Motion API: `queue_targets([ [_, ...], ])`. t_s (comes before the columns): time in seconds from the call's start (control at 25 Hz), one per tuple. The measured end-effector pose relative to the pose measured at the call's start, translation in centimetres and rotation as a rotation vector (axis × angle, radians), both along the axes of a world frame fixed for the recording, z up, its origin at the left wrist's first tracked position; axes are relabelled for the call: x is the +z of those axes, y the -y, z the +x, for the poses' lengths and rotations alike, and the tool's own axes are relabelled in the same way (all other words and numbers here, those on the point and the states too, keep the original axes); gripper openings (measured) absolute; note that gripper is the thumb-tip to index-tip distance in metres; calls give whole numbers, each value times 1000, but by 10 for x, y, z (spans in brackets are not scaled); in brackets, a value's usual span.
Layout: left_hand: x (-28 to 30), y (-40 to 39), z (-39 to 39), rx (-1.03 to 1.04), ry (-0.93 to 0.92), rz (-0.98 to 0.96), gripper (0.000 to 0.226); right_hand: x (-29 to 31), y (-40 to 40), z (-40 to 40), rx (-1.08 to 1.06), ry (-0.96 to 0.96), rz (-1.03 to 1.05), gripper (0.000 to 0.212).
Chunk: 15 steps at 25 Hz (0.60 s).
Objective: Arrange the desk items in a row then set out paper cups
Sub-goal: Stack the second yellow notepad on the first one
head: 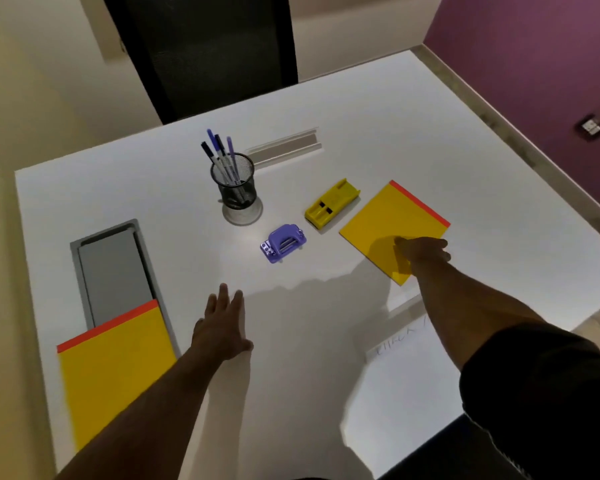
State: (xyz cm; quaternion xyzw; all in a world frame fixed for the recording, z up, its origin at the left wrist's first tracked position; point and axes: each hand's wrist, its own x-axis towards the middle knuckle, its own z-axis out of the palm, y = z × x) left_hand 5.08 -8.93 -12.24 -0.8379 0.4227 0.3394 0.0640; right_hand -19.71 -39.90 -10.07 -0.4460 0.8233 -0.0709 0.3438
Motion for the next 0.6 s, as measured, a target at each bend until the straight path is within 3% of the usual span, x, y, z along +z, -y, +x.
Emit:
queue_targets([
  [0.12,-3,-1,3,5,-27,4,120,-6,9,-1,-90,5,7,75],
  [0.24,-3,-1,2,21,-38,-4,118,-6,18,0,42,-44,44,57],
  [0.4,-3,0,-1,32,-30,-6,116,2,22,5,200,-55,179,59],
  [0.6,-1,-1,-1,41,-39,-14,116,9,18,2,115,40,192,46],
])
